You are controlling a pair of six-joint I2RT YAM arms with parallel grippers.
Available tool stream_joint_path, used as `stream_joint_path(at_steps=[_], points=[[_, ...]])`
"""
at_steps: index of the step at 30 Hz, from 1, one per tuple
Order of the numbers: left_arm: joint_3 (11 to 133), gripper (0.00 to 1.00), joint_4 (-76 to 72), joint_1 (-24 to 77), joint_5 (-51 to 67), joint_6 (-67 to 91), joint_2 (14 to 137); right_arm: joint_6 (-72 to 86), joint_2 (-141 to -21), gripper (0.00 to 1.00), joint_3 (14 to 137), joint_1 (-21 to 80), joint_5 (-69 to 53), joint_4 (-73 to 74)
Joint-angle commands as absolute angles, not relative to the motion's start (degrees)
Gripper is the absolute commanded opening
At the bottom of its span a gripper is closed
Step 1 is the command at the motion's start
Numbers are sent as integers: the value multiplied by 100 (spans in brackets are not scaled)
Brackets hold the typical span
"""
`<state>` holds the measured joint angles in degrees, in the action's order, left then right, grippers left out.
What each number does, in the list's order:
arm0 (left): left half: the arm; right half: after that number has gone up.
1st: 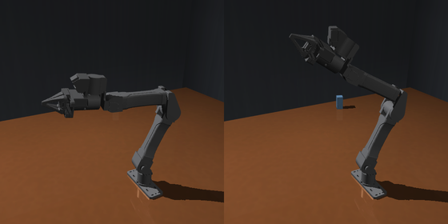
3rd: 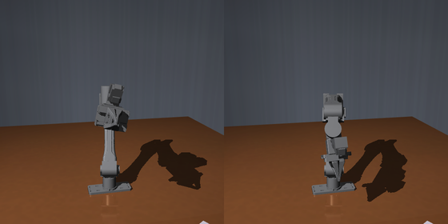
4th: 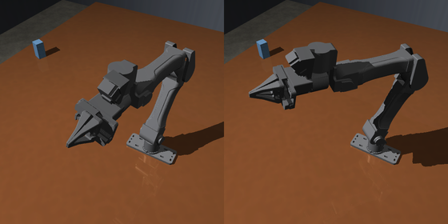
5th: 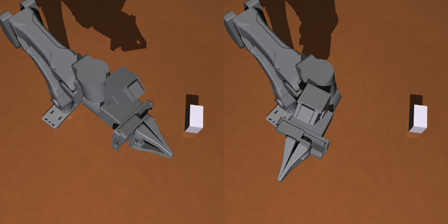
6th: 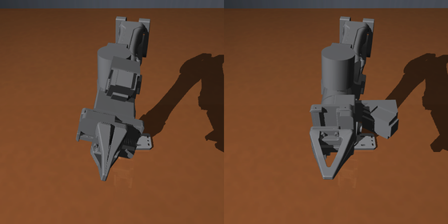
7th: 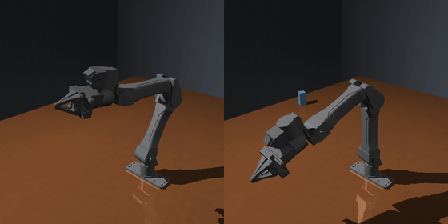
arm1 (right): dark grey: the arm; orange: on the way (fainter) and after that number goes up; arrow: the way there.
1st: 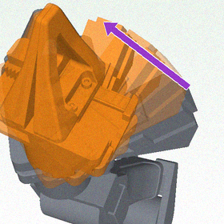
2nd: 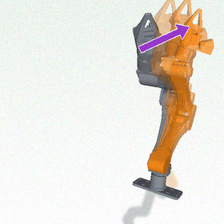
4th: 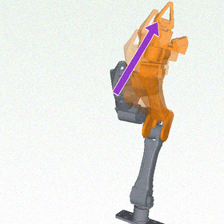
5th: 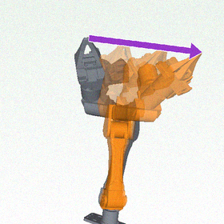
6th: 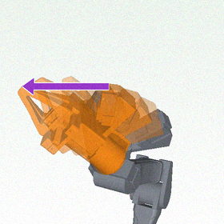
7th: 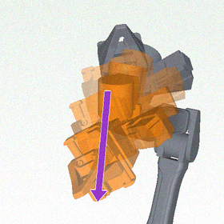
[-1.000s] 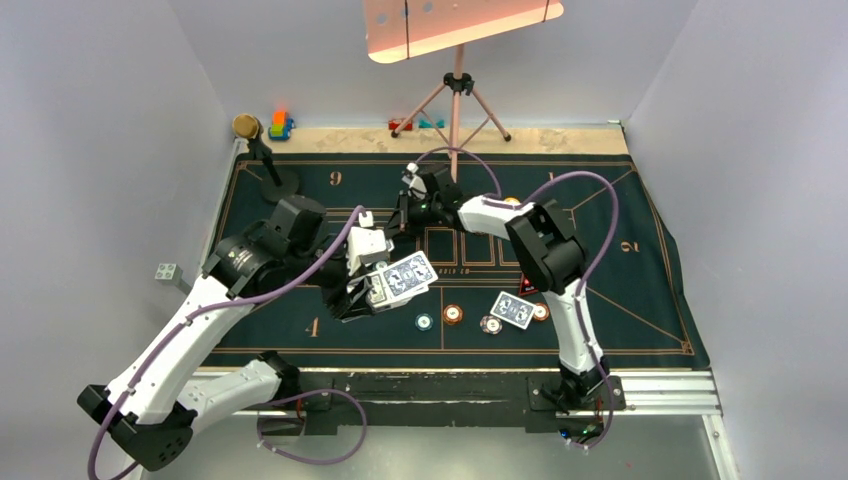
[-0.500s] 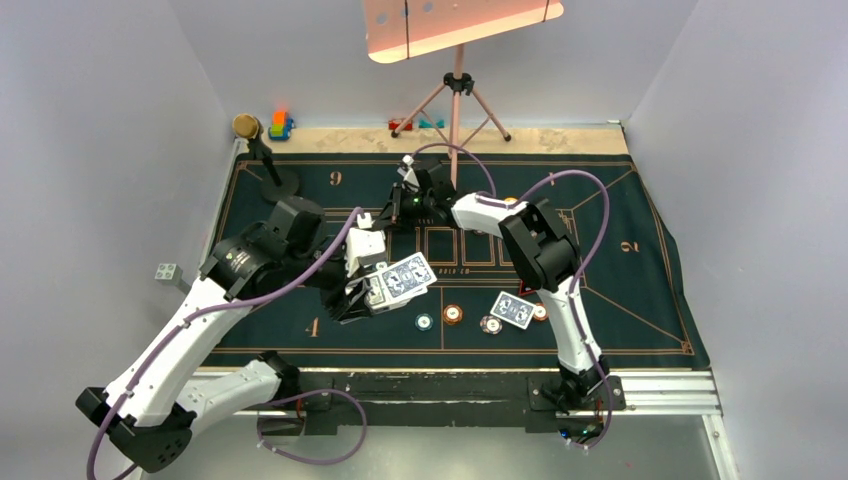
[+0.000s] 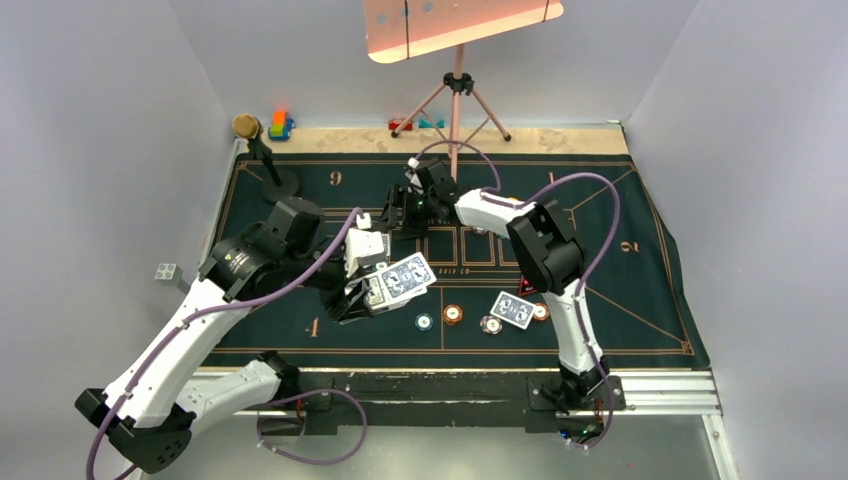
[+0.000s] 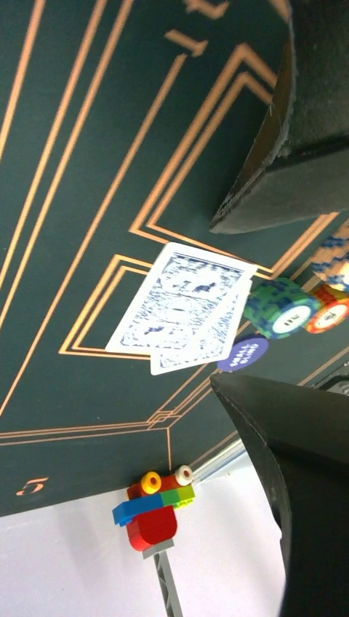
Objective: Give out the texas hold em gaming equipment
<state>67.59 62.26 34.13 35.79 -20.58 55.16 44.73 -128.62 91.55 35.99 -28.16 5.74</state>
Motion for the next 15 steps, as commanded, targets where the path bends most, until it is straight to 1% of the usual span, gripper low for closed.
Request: stream_joint_path(at_steps=[1, 2, 4, 8, 15], points=[[6908, 0, 6175, 3398, 3718, -2134, 5446, 3954, -11734, 80, 9084, 3472, -2400, 1184], [6904, 0, 6172, 3391, 3720, -2144, 5443, 3855, -11551, 83, 9061, 3438, -2440, 1330], [6908, 0, 6171, 3388, 3721, -2151, 5447, 3687, -11146, 86, 8915, 3360, -2507, 1571], [6925, 0, 6163, 3392, 3733, -2171, 5487, 3466, -10114, 90, 8370, 3289, -2628, 1815], [6941, 0, 6145, 3395, 3757, -2188, 5533, 3634, -8269, 93, 7342, 3038, -3131, 1910]])
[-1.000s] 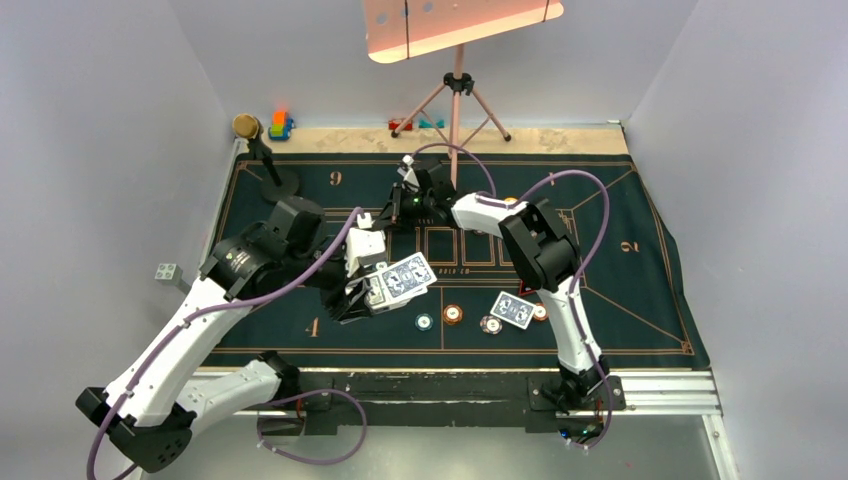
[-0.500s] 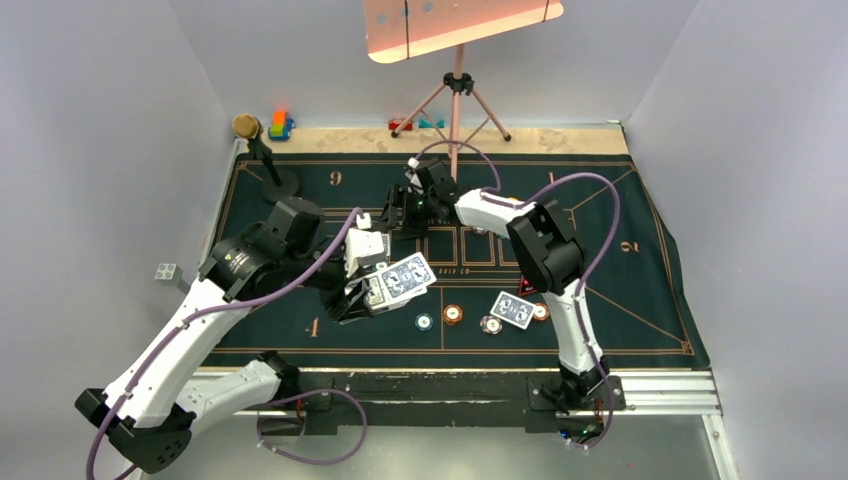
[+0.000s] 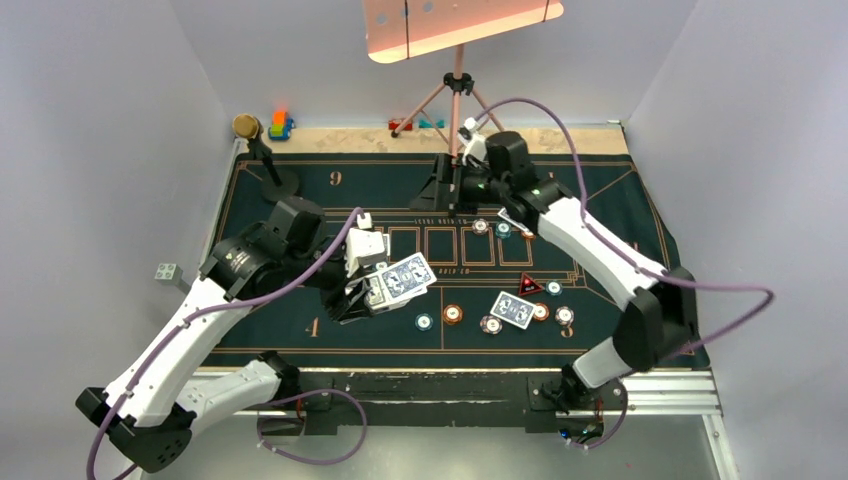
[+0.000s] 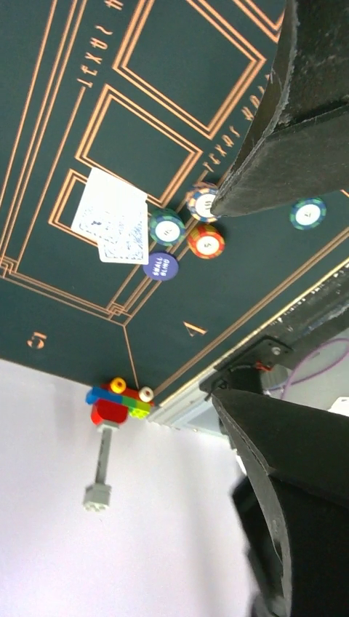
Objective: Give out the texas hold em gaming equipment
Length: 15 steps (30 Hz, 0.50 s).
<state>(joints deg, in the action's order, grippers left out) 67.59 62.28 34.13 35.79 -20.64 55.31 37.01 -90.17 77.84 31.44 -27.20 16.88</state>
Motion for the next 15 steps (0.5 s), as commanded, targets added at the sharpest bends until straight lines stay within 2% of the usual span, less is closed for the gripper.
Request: stream_joint_path(at_steps=[1, 8, 15], points=[[6940, 0, 6142, 3393, 3758, -2193, 5541, 3679, -8145, 94, 7201, 3025, -3241, 1870], [6952, 0, 6107, 3389, 3762, -2199, 5611, 4016, -7147, 96, 6228, 3061, -4016, 1383], [6948, 0, 6040, 3386, 3768, -2202, 5681, 4299, -6857, 98, 5767, 3414, -4055, 1012]])
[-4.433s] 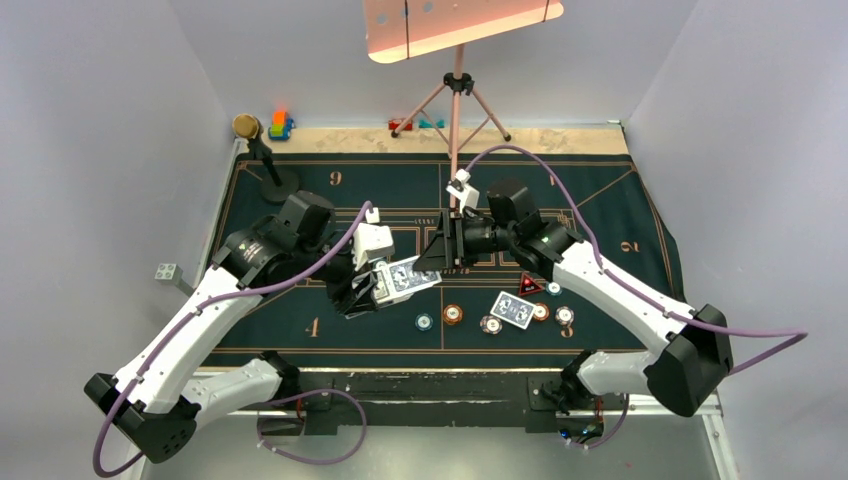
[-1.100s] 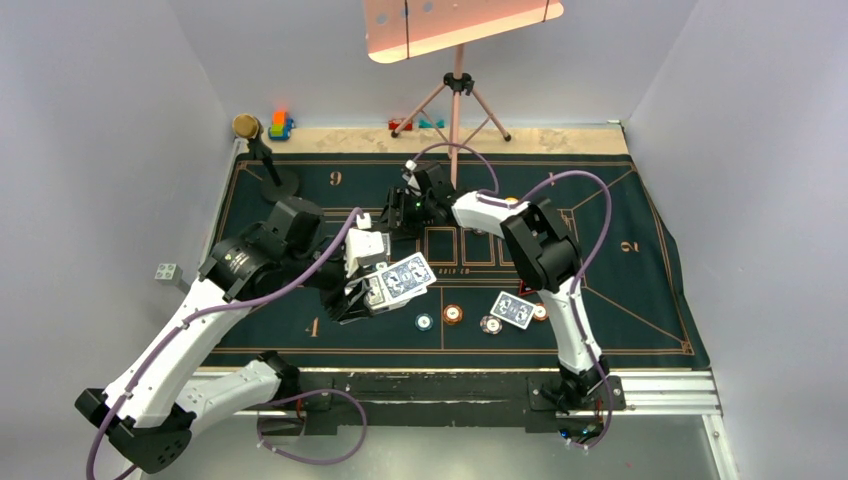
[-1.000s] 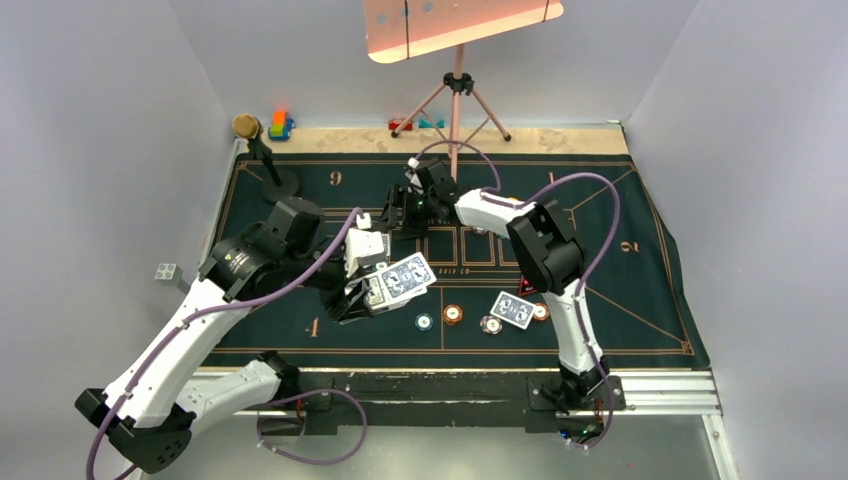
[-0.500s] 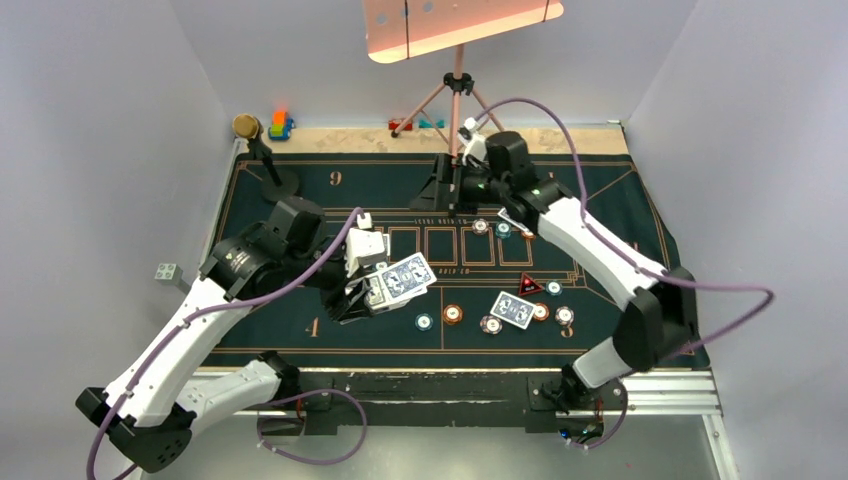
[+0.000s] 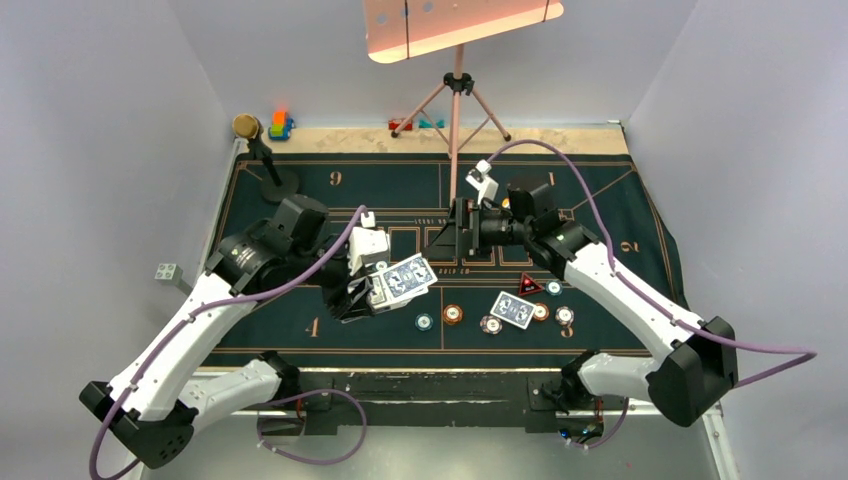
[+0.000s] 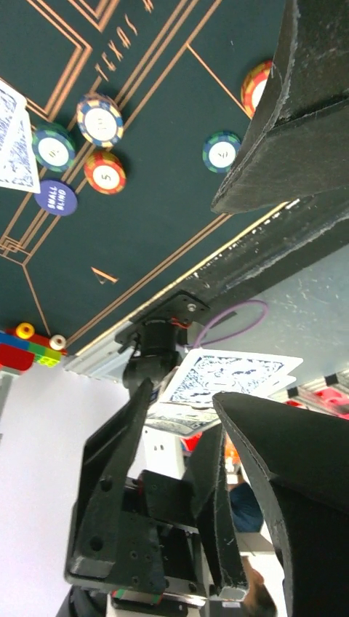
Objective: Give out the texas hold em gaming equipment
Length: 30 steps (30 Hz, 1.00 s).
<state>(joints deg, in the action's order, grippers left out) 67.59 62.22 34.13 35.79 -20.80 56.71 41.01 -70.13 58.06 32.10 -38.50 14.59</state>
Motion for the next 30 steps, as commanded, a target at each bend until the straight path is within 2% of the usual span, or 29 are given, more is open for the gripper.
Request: stream_joint_path(at_steps=[1, 8, 10, 14, 18, 25, 30], points=[[6952, 0, 6031, 3386, 3770, -2198, 5678, 4329, -6868, 98, 5770, 3479, -4030, 965], [6943, 0, 6025, 3385, 3763, -2180, 5676, 4506, -7018, 98, 5808, 3824, -3837, 734], [6937, 0, 6034, 3385, 3746, -2180, 5657, 4546, -7030, 92, 5781, 3832, -3777, 742], [6935, 0, 6030, 3389, 3735, -2189, 5648, 4517, -7044, 72, 5779, 3840, -3697, 903], [6943, 0, 6030, 3388, 3744, -2179, 5653, 4369, -7014, 58, 5831, 3836, -3575, 1187], [6961, 0, 6040, 3388, 3735, -2180, 5663, 4275, -6946, 45, 5891, 3837, -3542, 1387], [6970, 0, 6052, 3392, 3725, -2184, 5668, 4271, -6904, 31, 5976, 3839, -3568, 1459]])
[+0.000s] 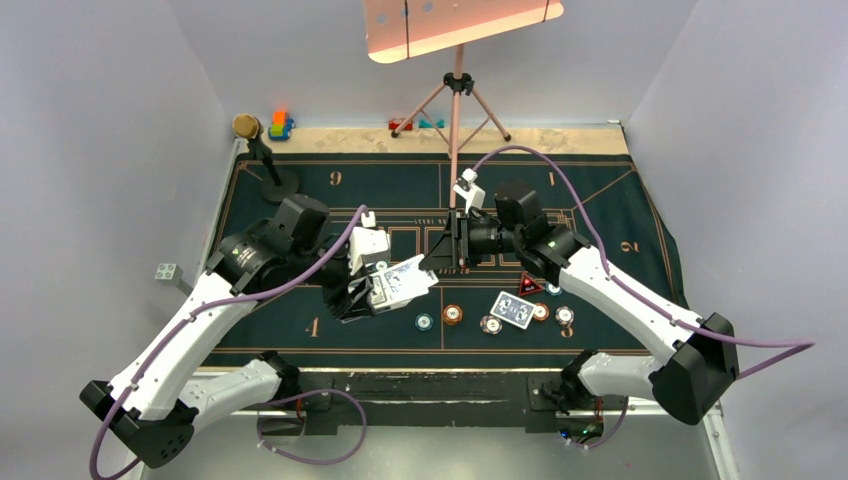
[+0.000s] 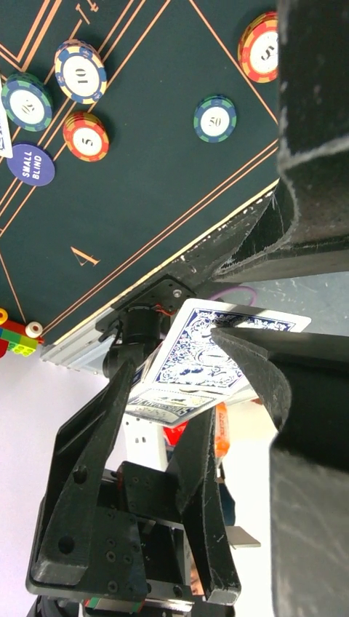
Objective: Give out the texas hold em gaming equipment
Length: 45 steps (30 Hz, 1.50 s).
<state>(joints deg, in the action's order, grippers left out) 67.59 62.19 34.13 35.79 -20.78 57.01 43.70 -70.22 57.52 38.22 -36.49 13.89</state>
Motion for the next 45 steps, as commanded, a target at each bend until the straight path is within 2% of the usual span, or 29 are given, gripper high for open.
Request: stream_joint_path(at_steps=[1, 4, 12, 15, 22, 30, 34, 39, 45], points=[[6970, 0, 6055, 3394, 3717, -2180, 5666, 4264, -6893, 28, 5998, 3841, -3561, 1479], [6961, 0, 6066, 3393, 3694, -2190, 5663, 4212, -6853, 18, 6091, 3839, -3559, 1611], [6943, 0, 6059, 3395, 3698, -2180, 5640, 4144, -6679, 8, 6374, 3832, -3398, 1889], [6943, 0, 6063, 3392, 3696, -2180, 5634, 4147, -6639, 0, 6444, 3832, -3359, 1952], [6918, 0, 6061, 3384, 3665, -2188, 5617, 4529, -6481, 0, 6428, 3705, -3517, 1723], [6943, 0, 6067, 3397, 3657, -2180, 5600, 5496, -6190, 0, 5778, 2651, -4473, 639], [6960, 0, 6083, 3393, 3654, -2185, 5599, 5417, -6146, 0, 5857, 2107, -4594, 824], [6969, 0, 6084, 3393, 3663, -2188, 5600, 5079, -6193, 0, 5948, 1242, -4429, 1244], [6987, 0, 6092, 3388, 3673, -2181, 5590, 4498, -6660, 0, 5881, 272, -3342, 1564]])
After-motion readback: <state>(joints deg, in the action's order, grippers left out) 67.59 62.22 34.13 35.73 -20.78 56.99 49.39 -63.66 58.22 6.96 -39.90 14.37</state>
